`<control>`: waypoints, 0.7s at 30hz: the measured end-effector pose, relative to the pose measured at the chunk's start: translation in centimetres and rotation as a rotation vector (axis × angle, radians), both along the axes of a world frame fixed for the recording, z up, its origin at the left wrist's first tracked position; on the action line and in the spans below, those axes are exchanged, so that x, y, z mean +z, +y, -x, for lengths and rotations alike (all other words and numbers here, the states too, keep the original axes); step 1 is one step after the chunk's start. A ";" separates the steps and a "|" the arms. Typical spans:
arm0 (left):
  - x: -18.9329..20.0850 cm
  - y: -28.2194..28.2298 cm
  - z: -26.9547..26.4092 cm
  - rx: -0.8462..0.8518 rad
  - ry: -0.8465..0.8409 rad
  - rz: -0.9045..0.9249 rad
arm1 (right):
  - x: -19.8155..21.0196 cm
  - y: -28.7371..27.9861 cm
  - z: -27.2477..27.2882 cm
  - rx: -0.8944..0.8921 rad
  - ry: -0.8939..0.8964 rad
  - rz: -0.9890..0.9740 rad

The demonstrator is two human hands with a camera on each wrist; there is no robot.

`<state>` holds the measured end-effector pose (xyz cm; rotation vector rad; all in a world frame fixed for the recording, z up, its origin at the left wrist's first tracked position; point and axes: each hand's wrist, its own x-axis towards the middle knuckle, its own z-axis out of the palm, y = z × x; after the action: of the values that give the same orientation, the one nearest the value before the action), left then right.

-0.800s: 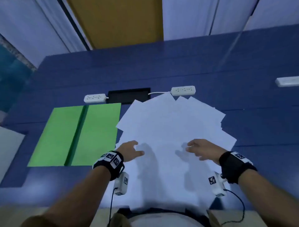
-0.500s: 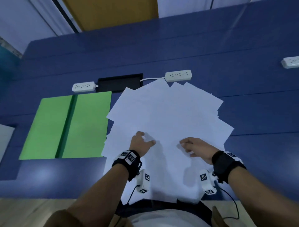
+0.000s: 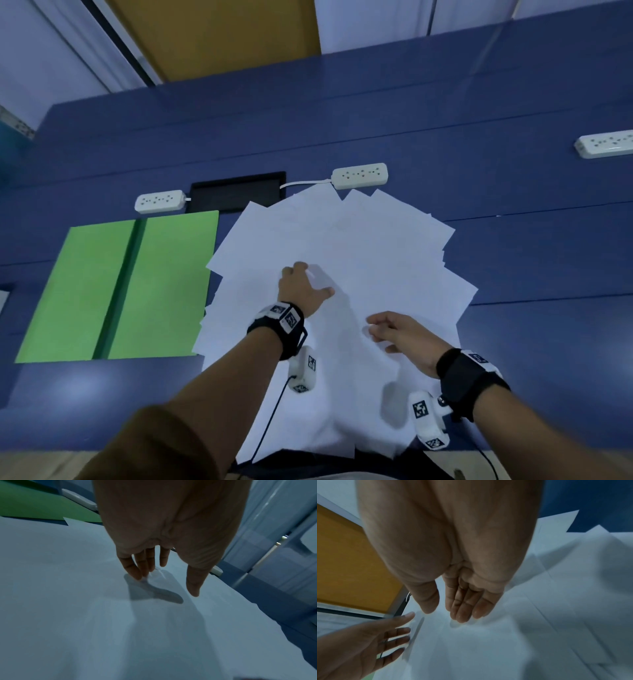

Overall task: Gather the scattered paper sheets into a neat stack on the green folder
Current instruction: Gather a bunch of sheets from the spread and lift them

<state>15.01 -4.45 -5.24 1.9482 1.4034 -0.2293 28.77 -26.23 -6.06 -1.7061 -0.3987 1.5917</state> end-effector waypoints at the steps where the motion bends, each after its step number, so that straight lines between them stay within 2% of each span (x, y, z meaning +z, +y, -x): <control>1: 0.0 0.5 -0.8 -0.004 0.018 0.025 | 0.0 -0.1 0.0 -0.009 0.004 -0.007; 3: -0.2 0.9 -2.1 -0.029 0.074 0.041 | -0.2 -0.2 0.2 -0.043 0.026 -0.021; 6: -0.5 1.8 -2.5 -0.077 0.212 -0.131 | -0.7 -0.3 0.5 -0.070 0.027 -0.044; 9: -0.4 4.2 -0.8 0.045 0.252 -0.235 | -1.2 -0.4 0.6 -0.077 0.035 -0.064; 13: -0.3 8.6 3.5 0.267 0.375 -0.161 | -1.5 -0.6 0.4 -0.071 0.012 -0.076; 17: -0.6 11.6 6.4 0.281 0.441 -0.079 | -1.5 -0.4 0.6 -0.074 -0.031 -0.045; 21: -1.1 12.8 7.2 0.309 0.324 -0.041 | -1.3 0.0 1.2 -0.076 -0.106 -0.014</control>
<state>7.82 8.31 -6.38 1.7487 1.9097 -0.3850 27.56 -26.23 -7.39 -1.7794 -0.3918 1.4453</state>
